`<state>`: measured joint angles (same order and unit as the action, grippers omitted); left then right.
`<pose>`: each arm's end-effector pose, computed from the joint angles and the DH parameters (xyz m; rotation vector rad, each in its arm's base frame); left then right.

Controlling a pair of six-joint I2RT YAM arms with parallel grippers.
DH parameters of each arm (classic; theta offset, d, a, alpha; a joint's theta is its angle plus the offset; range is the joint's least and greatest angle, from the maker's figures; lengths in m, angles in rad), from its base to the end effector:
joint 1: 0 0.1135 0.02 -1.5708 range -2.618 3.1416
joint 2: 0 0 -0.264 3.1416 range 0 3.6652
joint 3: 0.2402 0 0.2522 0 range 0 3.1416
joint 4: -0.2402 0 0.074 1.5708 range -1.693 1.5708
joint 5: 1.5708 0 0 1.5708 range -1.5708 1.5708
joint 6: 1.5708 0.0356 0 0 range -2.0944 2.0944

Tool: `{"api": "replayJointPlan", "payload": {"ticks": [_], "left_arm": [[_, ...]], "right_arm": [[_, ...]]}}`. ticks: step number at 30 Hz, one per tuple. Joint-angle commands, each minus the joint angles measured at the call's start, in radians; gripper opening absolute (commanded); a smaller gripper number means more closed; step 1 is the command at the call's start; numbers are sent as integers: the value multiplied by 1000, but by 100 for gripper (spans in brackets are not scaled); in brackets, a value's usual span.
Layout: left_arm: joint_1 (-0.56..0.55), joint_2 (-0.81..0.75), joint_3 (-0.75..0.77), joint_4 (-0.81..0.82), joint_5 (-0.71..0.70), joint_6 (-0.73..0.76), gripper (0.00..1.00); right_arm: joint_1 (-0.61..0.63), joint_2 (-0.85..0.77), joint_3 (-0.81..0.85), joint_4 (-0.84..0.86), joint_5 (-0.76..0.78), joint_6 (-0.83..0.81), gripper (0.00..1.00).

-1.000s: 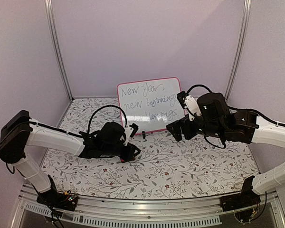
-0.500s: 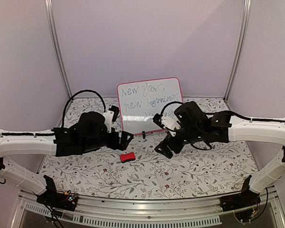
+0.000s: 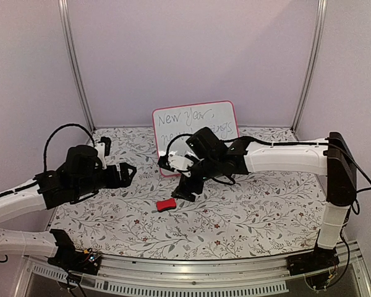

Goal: Erase the whiteboard
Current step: Pick up the whiteboard eraser from the center of the board.

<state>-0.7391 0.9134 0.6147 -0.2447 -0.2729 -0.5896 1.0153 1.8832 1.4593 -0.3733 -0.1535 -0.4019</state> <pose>0.1566 -0.1297 0.2517 -0.0055 2.1337 -0.5101 0.2197 0.3643 0.2405 -1.6235 1.7784 0.4724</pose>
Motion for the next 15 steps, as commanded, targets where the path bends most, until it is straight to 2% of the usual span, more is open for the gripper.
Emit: {"api": "replayJointPlan", "payload": {"ticks": [1, 6, 8, 15], "left_arm": [[19, -41, -29, -55, 26, -44, 100], [20, -64, -45, -81, 31, -60, 100], [21, -74, -52, -83, 38, -60, 100], [22, -113, -77, -81, 42, -78, 100]], "right_arm": [[19, 94, 100, -3, -71, -149, 97], [25, 205, 196, -32, -89, -211, 93], [25, 242, 211, -34, -93, -229, 89], [33, 310, 232, -39, -161, -256, 84]]}}
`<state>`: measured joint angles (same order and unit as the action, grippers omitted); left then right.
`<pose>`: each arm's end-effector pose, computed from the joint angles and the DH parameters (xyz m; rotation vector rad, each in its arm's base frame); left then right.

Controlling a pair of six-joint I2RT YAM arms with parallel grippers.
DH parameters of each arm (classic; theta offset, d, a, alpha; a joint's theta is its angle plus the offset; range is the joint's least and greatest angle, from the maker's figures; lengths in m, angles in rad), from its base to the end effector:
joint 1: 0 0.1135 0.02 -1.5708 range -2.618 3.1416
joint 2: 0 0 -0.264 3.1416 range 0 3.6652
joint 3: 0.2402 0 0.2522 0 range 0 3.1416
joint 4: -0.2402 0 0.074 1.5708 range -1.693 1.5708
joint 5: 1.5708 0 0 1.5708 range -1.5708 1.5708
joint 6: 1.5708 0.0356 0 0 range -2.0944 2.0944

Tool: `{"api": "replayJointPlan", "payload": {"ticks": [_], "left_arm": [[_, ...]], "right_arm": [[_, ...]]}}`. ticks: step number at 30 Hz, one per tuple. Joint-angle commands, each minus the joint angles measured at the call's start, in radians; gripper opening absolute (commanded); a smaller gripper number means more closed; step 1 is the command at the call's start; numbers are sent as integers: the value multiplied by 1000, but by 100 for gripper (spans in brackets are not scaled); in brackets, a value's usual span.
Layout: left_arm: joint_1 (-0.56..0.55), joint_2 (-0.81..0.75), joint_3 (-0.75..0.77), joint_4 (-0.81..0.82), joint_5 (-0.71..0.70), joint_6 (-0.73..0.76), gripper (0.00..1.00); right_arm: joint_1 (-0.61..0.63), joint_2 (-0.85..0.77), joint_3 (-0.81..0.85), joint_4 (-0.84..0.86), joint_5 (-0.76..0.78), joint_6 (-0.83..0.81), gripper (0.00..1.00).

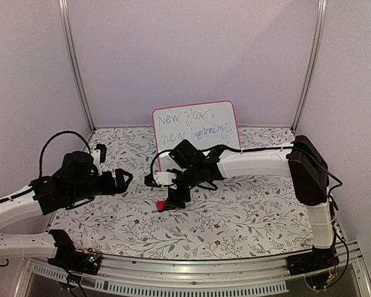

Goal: Erase the whiteboard
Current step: Pick up the whiteboard eraser from the center of the board.

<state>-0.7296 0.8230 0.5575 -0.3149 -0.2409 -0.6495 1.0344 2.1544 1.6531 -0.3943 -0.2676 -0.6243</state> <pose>0.1424 -0.1159 0.2411 -0.0550 2.1821 -0.5450 0.2356 0.4147 0.1841 -1.9139 1.5933 0.5056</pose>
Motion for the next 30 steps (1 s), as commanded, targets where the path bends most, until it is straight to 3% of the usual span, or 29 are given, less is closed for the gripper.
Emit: {"api": "replayJointPlan", "payload": {"ticks": [1, 11, 21, 30], "left_arm": [[12, -26, -24, -8, 13, -20, 100], [13, -27, -27, 3, 30, -15, 100], [13, -20, -26, 11, 41, -11, 100], [15, -1, -27, 24, 45, -2, 100]], "right_arm": [[16, 46, 47, -24, -40, -37, 83], [22, 134, 89, -39, 3, -45, 63], [21, 178, 100, -31, 20, -57, 59], [20, 186, 112, -52, -5, -60, 48]]}}
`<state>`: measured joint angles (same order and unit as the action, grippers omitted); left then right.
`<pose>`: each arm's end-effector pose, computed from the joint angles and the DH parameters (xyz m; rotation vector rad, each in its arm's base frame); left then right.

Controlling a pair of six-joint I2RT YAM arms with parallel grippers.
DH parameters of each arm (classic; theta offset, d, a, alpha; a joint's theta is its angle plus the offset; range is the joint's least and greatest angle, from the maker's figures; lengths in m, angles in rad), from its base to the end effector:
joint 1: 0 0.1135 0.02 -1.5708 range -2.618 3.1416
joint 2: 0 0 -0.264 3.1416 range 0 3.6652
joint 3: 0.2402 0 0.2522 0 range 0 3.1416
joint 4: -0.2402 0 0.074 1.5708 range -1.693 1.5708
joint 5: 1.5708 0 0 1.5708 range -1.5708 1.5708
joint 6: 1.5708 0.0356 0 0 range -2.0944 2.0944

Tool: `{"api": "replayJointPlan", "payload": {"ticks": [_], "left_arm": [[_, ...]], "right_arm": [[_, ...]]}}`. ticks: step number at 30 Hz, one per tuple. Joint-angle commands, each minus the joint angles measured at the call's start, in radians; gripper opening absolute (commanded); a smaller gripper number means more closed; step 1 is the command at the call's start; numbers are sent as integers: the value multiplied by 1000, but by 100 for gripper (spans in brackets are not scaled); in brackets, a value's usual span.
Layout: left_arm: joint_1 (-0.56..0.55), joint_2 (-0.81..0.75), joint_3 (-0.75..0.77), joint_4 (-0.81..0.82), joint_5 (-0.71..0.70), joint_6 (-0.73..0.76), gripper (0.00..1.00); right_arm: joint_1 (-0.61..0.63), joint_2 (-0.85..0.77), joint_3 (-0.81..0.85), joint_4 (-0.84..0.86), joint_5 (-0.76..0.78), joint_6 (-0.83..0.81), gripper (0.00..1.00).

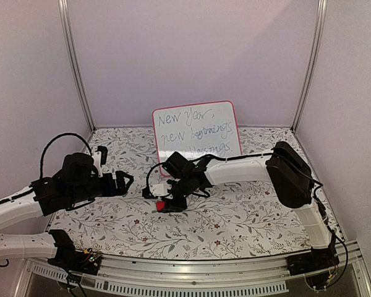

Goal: Erase the whiteboard
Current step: Pick up the whiteboard eraser from the center of the board.

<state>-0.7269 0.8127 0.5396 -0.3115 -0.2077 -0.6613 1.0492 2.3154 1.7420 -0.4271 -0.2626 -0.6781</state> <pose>0.1404 -0.1150 0.2368 -0.0509 2.1986 -0.5789 0.2390 0.4344 0.1339 -2.0333 1.6058 0.4760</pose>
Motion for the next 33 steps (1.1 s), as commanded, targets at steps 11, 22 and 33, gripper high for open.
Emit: {"api": "replayJointPlan", "payload": {"ticks": [11, 22, 33], "left_arm": [[13, 26, -17, 30, 14, 15, 100], [16, 28, -19, 34, 16, 16, 100], [17, -5, -20, 21, 21, 13, 100]], "right_arm": [[2, 2, 24, -36, -51, -2, 35], [-3, -28, 25, -41, -64, 16, 21], [-2, -117, -14, -22, 117, 114, 11]]}}
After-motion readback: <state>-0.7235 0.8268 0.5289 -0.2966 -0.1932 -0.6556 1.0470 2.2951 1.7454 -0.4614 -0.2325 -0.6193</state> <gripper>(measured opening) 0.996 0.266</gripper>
